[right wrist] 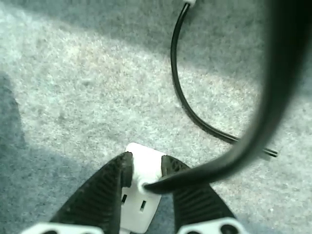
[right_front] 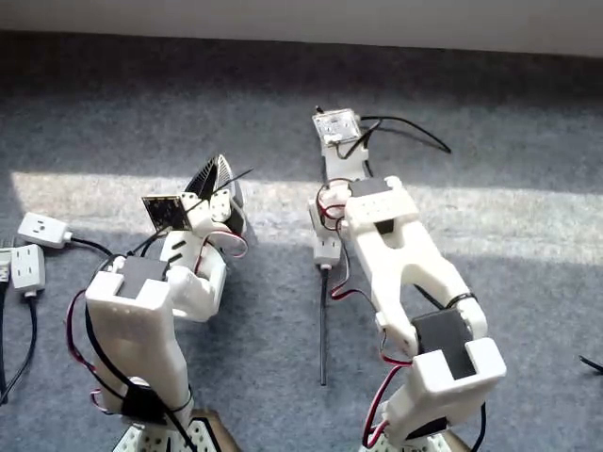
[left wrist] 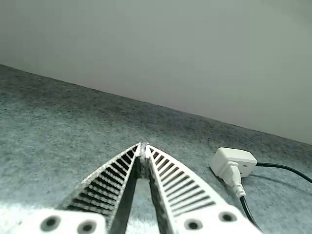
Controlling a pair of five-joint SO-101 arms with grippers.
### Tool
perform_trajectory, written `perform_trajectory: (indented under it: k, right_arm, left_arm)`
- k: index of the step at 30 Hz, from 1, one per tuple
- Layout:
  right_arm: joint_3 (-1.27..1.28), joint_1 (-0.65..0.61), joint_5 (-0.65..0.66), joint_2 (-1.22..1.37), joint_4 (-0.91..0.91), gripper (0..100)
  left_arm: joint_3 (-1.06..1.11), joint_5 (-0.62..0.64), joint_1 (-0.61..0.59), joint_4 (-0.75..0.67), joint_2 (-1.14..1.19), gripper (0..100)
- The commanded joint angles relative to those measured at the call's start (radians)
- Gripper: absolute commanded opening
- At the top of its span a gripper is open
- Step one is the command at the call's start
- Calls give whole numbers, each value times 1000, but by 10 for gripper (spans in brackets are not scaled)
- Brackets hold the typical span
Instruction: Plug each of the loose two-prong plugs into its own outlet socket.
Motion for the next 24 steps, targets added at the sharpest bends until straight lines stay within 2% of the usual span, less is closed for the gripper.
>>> perform_trajectory:
  k: [1,8,13,18,24]
  right_arm:
    - [10,16,12,5,7,34]
    - [-148,16,11,5,193,197]
    - [-251,10,5,5,277,204]
    - [-298,8,-58,4,334,209]
    - [-289,-65,-57,7,341,210]
  left_arm:
    - [-2,3,12,-23,-18,7]
    - [-2,5,12,-23,-18,7]
    - [-2,3,24,-23,-18,7]
    - [-2,2,31,-23,-15,7]
    - [-2,2,31,-23,-15,7]
